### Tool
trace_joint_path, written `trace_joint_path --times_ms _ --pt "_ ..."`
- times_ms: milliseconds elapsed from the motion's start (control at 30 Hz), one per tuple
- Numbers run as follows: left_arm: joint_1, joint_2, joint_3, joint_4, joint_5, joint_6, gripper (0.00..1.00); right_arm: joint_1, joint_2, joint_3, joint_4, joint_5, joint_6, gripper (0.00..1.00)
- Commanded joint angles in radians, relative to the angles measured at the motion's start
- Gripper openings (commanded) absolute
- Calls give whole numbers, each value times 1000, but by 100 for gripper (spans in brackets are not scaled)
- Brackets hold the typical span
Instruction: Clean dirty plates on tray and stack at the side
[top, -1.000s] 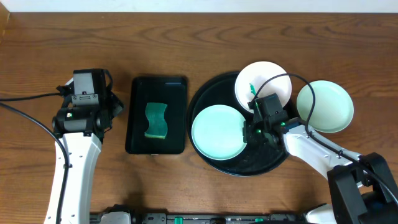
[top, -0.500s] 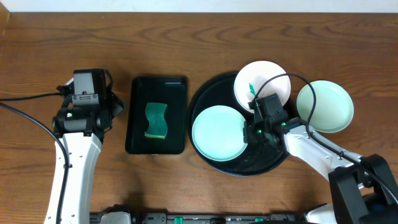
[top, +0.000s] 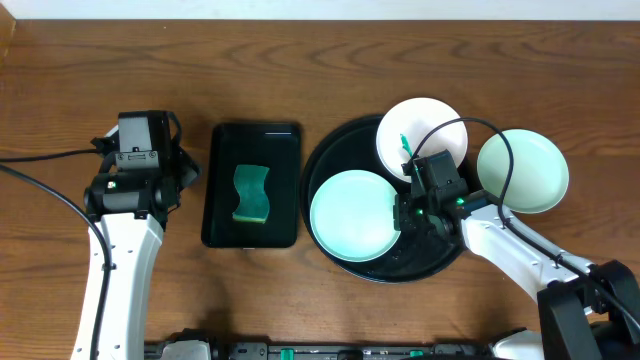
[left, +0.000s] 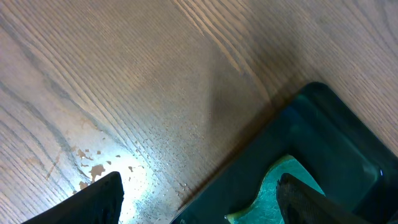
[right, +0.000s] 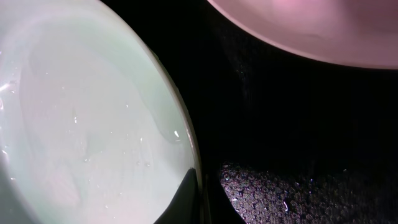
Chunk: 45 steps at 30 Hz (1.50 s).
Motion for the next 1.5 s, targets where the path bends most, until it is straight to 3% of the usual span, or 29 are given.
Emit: trace_joint_path --times_ms 0,1267,1467 --pt "5 -4 -2 -3 -20 -1 79 8 -17 -1 -2 8 -16 1" --pt "5 -4 -2 -3 -20 -1 79 5 -17 -1 -3 8 -42 1" --pt "5 -4 -2 -3 -20 -1 79 -38 -94 0 -53 -18 -48 1"
